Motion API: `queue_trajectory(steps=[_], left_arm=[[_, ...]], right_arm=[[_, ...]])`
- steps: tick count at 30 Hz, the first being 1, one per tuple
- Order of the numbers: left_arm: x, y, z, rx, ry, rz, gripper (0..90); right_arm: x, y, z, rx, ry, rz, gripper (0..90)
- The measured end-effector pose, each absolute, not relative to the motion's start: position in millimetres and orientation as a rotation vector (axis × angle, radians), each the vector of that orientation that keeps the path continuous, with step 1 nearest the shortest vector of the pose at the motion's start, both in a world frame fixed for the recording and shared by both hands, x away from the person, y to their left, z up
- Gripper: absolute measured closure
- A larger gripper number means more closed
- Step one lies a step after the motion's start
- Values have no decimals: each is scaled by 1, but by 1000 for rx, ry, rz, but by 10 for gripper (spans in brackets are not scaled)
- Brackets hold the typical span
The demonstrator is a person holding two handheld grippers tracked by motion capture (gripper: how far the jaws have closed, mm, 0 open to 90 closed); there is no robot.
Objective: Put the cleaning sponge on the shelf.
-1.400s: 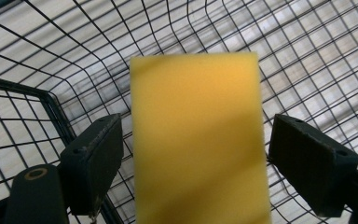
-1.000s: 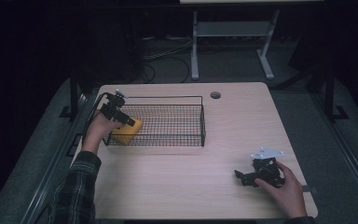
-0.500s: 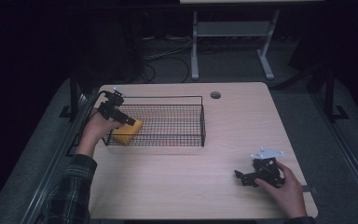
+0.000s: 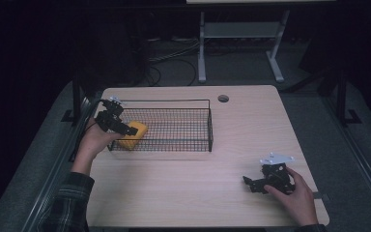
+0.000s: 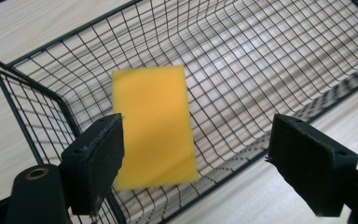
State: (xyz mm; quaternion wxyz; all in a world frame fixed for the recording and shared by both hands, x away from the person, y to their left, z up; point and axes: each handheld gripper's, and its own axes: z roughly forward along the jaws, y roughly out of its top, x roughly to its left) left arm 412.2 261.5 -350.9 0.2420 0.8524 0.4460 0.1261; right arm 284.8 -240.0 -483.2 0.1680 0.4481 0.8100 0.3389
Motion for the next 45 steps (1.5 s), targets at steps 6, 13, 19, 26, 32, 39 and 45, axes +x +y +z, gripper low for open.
queue_trajectory(steps=[6,13,19,26,32,39,45], left_arm=[[396,263,-348,2325,1205,357,179],[379,264,-350,2320,1191,367,179],[362,263,-361,2322,1179,370,178],[346,261,-378,2324,1165,362,178],[335,260,-391,2323,1155,372,178],[322,259,-405,2307,1138,388,178],[313,260,-420,2289,1125,408,177]], right_arm=[[285,-240,-483,1275,2304,964,4],[285,-240,-483,1274,2304,964,4],[285,-240,-483,1277,2304,964,4],[285,-240,-483,1275,2304,964,4],[285,-240,-483,1273,2304,964,4],[285,-240,-483,1274,2304,964,4],[285,-240,-483,1273,2304,964,4]])
